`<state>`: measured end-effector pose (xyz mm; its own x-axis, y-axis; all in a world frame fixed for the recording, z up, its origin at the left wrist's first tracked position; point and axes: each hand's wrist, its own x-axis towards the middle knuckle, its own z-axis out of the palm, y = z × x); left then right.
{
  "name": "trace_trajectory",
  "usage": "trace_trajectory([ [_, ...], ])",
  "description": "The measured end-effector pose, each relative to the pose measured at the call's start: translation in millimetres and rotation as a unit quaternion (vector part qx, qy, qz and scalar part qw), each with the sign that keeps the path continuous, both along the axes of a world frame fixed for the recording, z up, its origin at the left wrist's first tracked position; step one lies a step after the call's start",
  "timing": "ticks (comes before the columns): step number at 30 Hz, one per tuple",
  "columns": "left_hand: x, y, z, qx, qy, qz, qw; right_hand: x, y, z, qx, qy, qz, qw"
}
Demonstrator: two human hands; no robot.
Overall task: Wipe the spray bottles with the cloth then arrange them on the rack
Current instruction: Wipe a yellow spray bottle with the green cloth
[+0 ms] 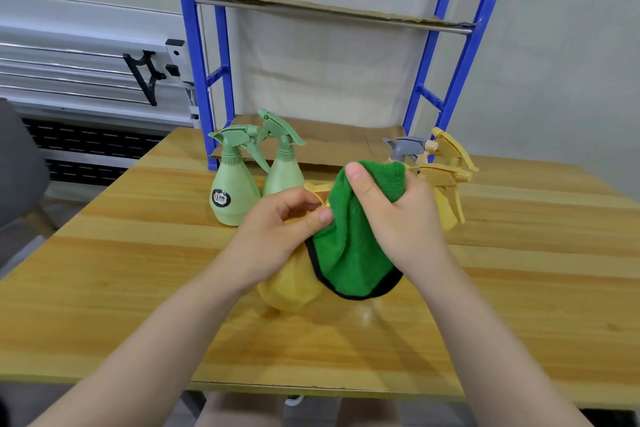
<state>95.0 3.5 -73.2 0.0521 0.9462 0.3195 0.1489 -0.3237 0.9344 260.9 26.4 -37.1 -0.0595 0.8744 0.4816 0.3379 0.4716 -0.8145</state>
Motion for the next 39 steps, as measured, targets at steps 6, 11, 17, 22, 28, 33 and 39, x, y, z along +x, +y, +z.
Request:
trace_trajectory([
  [6,-1,-7,-4,0.009,-0.005,-0.019,1.000,11,-12,1,-0.139,0.072,0.175,0.972],
  [11,12,-10,-8,-0.024,-0.077,-0.042,0.996,-4,-8,-10,-0.094,0.142,0.051,0.984],
  [17,17,-15,-8,-0.050,-0.154,-0.046,0.986,-3,-15,-16,-0.103,0.190,0.113,0.970],
  [22,18,-15,-11,-0.079,-0.191,-0.033,0.978,2,-23,-10,-0.100,0.123,0.172,0.972],
  [28,13,-9,-5,-0.078,-0.210,-0.016,0.974,1,-26,-26,-0.072,-0.018,0.098,0.992],
  [33,14,-4,4,-0.041,-0.117,-0.020,0.992,8,-23,-33,-0.001,-0.139,-0.028,0.990],
  [39,20,7,-4,-0.015,-0.048,0.008,0.999,32,-12,-36,0.076,-0.383,-0.155,0.908],
])
